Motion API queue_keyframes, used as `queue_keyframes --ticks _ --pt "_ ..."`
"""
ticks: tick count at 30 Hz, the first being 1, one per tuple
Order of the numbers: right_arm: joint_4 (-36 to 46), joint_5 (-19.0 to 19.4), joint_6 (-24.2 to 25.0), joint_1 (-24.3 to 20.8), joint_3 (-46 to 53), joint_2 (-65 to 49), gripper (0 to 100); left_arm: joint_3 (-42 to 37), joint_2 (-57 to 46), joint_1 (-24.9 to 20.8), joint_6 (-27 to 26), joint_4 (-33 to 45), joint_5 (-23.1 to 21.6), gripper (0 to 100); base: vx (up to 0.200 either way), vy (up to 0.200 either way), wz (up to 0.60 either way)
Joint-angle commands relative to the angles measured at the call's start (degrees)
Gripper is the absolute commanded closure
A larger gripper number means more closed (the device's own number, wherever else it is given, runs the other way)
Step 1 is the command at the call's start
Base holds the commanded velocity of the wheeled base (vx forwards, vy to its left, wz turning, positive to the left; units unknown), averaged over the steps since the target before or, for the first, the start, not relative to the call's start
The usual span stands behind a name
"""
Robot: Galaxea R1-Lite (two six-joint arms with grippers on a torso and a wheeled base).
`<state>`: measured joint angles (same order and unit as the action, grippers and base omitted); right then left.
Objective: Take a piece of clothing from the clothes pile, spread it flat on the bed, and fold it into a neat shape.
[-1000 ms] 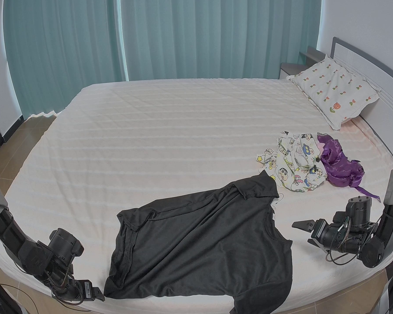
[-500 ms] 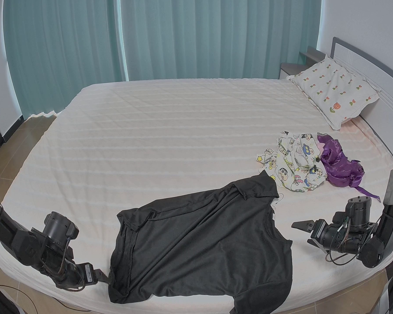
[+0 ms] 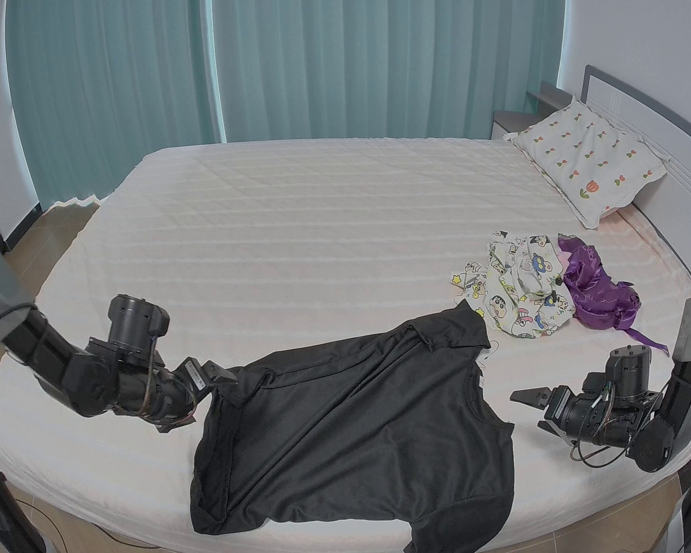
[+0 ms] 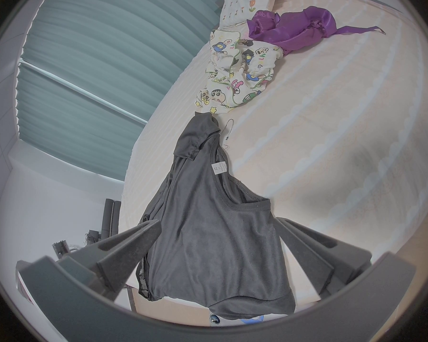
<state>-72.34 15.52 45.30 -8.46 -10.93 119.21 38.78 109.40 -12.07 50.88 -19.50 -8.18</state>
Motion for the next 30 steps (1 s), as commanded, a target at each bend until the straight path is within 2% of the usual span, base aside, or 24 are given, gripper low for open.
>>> queue_keyframes --ticks 1,3,4,7,12,20,28,30 --pt "-0.08 0.04 0.14 -0.77 -0.23 0.32 0 8.24 16.29 -3.31 3.52 -7.48 3.43 0 0.000 0.000 0.00" --pt "-0.08 0.04 0.14 -0.94 -0.32 0.58 0 9.91 17.60 -3.66 3.52 -7.65 4.58 0 0.000 0.000 0.00" --pt "-0.17 -0.05 0.05 -1.03 -0.49 1.11 0 12.99 19.10 -4.72 3.43 -7.57 7.48 0 0.000 0.000 0.00" --pt "-0.17 -0.05 0.05 -1.03 -0.58 1.46 0 15.98 20.68 -6.56 3.43 -7.74 11.43 0 0.000 0.000 0.00" --pt "-3.77 -0.14 0.14 -1.12 -0.49 2.60 0 18.44 24.20 -7.97 3.52 -7.83 15.04 0 0.000 0.000 0.00" --pt "-10.54 -0.58 -0.21 -1.38 1.00 7.17 0 14.04 22.17 -7.97 2.82 -8.18 15.47 0 0.000 0.000 0.00" --pt "-11.33 -0.58 -0.21 -1.56 1.44 7.26 0 15.19 22.96 -7.62 2.73 -8.97 15.65 0 0.000 0.000 0.00" --pt "-11.33 -0.58 -0.21 -1.56 1.35 7.17 0 16.77 24.99 -7.27 2.64 -11.61 16.18 0 0.000 0.000 0.00"
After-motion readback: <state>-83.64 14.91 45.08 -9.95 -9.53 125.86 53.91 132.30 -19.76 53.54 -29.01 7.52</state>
